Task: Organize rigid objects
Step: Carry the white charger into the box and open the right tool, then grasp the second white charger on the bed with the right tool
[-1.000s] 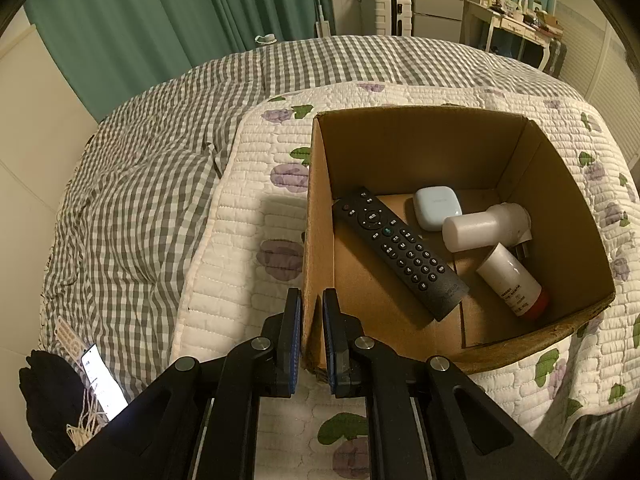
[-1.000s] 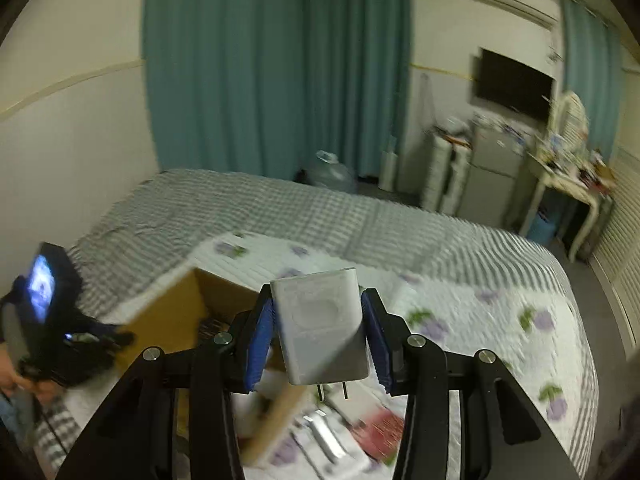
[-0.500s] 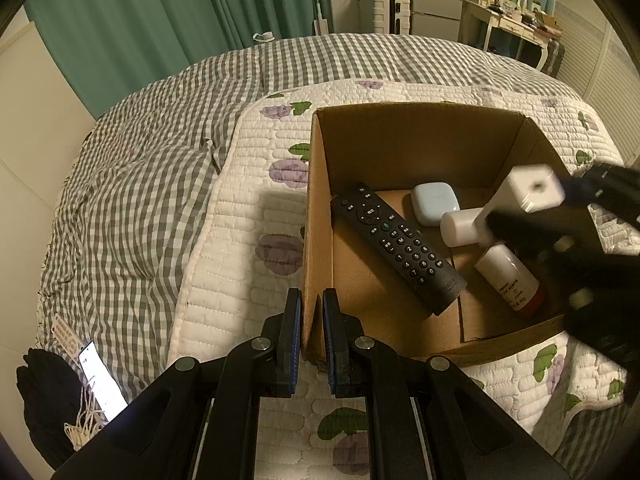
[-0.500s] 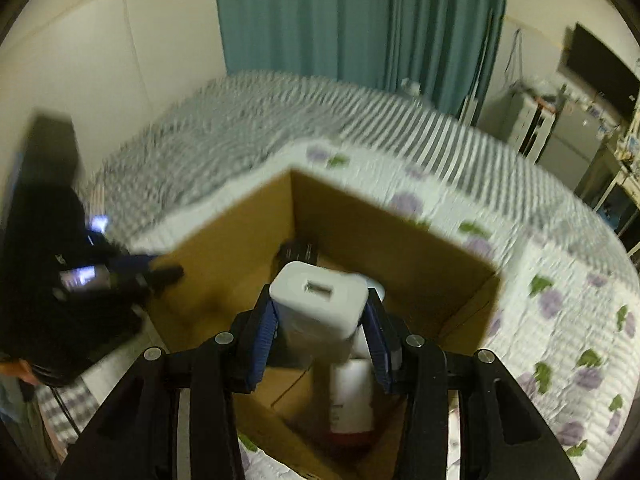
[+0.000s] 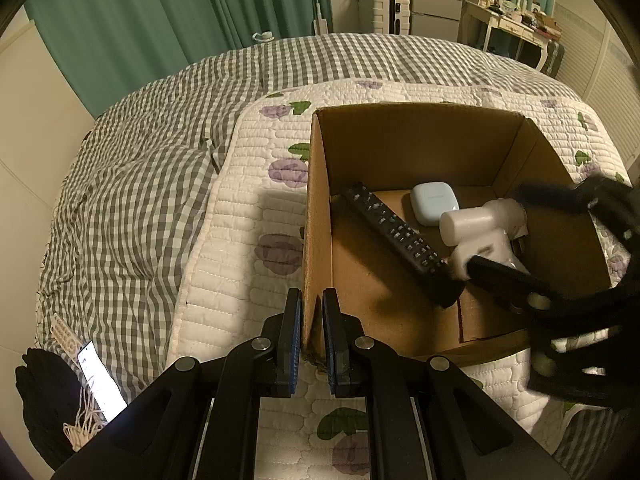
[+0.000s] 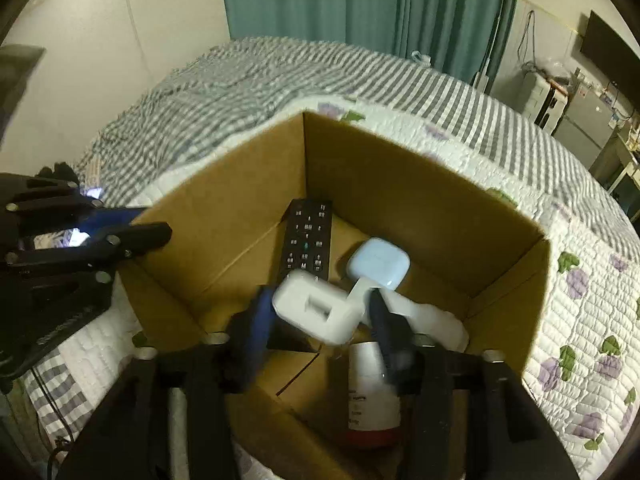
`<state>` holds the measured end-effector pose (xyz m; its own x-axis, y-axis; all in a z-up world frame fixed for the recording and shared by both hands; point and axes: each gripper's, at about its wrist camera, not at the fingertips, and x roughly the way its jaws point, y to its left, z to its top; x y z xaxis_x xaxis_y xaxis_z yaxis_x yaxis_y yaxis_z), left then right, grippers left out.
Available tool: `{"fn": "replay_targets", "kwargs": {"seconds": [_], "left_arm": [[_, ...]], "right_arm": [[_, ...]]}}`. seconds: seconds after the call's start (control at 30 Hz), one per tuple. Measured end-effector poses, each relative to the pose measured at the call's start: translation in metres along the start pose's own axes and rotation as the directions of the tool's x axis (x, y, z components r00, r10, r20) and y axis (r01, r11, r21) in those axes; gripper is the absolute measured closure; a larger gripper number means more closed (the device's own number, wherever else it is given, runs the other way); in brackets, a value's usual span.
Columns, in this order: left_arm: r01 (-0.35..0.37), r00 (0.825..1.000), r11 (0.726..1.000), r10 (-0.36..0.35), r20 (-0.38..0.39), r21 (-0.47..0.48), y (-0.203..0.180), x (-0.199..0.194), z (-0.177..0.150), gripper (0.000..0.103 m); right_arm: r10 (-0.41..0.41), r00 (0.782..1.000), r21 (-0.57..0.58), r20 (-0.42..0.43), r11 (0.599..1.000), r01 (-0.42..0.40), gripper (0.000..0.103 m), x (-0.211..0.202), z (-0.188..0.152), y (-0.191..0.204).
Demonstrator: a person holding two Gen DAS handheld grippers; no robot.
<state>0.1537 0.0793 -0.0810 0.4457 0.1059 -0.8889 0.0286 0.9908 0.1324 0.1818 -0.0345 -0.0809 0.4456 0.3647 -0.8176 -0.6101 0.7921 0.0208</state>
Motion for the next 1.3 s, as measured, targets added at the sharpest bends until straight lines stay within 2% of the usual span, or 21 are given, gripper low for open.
{"fn": "replay_targets", "kwargs": {"seconds": [0.03,0.2,0.27,0.37,0.47,0.53,0.67,0.83,0.93,1.1,1.3], "left_arm": [[0.000,1.000,1.000,0.000,-0.003,0.000,0.001,0.002,0.000,0.094],[-0.002,1.000,1.000,0.002,-0.001,0.002,0.001,0.004,0.000,0.094],[-0.001,1.000,1.000,0.001,-0.001,0.001,0.002,0.006,0.000,0.094],[-0.004,1.000,1.000,0.004,-0.001,0.002,0.002,0.005,0.001,0.094],[-0.004,1.000,1.000,0.004,0.000,0.003,0.002,0.003,0.000,0.094],[-0.004,1.000,1.000,0.004,0.000,0.002,0.002,0.003,0.000,0.094],[-0.007,1.000,1.000,0.007,0.002,0.003,0.001,0.002,0.000,0.094],[-0.015,1.000,1.000,0.015,0.001,0.006,0.000,0.001,-0.001,0.094],[-0.016,1.000,1.000,0.016,0.000,0.007,0.000,0.001,-0.001,0.094],[-0.017,1.000,1.000,0.017,0.000,0.005,0.001,0.001,-0.002,0.094],[-0.019,1.000,1.000,0.019,0.000,0.007,0.001,0.001,-0.002,0.094]], "right_arm": [[-0.011,0.999,0.006,0.030,1.000,0.011,0.022,-0.009,0.001,-0.003],[-0.073,0.984,0.056,0.160,0.996,0.065,0.018,-0.061,0.004,-0.029],[-0.126,0.969,0.086,0.214,0.990,0.110,0.013,-0.085,0.002,-0.044],[-0.223,0.935,0.123,0.276,0.973,0.195,0.012,-0.119,-0.005,-0.065],[-0.305,0.903,0.174,0.302,0.949,0.262,0.010,-0.141,-0.020,-0.086],[-0.336,0.893,0.210,0.299,0.936,0.282,0.009,-0.147,-0.032,-0.099],[-0.354,0.907,0.289,0.227,0.914,0.284,0.009,-0.133,-0.065,-0.125],[-0.362,0.927,0.332,0.100,0.890,0.312,0.009,-0.087,-0.106,-0.141],[-0.330,0.942,0.346,0.057,0.892,0.292,0.009,-0.057,-0.122,-0.147],[-0.258,0.966,0.350,-0.003,0.905,0.243,0.009,-0.017,-0.123,-0.156],[-0.214,0.976,0.328,-0.051,0.919,0.218,0.009,0.013,-0.114,-0.157]]}}
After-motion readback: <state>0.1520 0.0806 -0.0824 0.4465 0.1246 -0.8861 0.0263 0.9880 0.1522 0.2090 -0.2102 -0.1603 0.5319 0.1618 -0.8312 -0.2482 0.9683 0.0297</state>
